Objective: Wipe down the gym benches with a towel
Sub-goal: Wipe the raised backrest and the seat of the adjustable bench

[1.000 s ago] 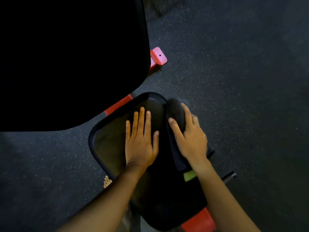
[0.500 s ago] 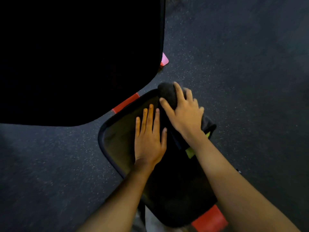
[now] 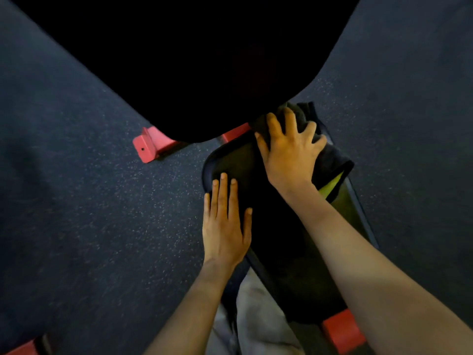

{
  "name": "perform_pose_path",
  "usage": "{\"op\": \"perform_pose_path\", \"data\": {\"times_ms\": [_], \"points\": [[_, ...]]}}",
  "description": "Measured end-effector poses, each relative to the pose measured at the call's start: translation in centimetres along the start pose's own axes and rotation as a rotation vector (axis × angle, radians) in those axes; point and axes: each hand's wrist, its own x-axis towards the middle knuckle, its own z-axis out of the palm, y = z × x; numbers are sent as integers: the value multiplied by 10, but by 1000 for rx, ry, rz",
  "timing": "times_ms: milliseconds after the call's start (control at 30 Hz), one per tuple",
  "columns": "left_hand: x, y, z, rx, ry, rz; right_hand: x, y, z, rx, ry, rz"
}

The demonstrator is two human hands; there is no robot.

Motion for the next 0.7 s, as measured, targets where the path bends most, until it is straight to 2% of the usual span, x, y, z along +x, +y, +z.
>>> {"op": "perform_pose_path", "data": {"times_ms": [333,467,600,700], "points": [[-32,-27,2,-209,-39,54,-40,-60,15,-43,40,-109],[-50,-32,1,-325,-71,-12,-63,-80,24,-166,21,-280],[-83,-46,-5,-507,-18,-221,-76,-78,25,-137,9,-340],[-89,-45,-16,-899,32,-566,-113,-64,28,-241,42,-442]]}}
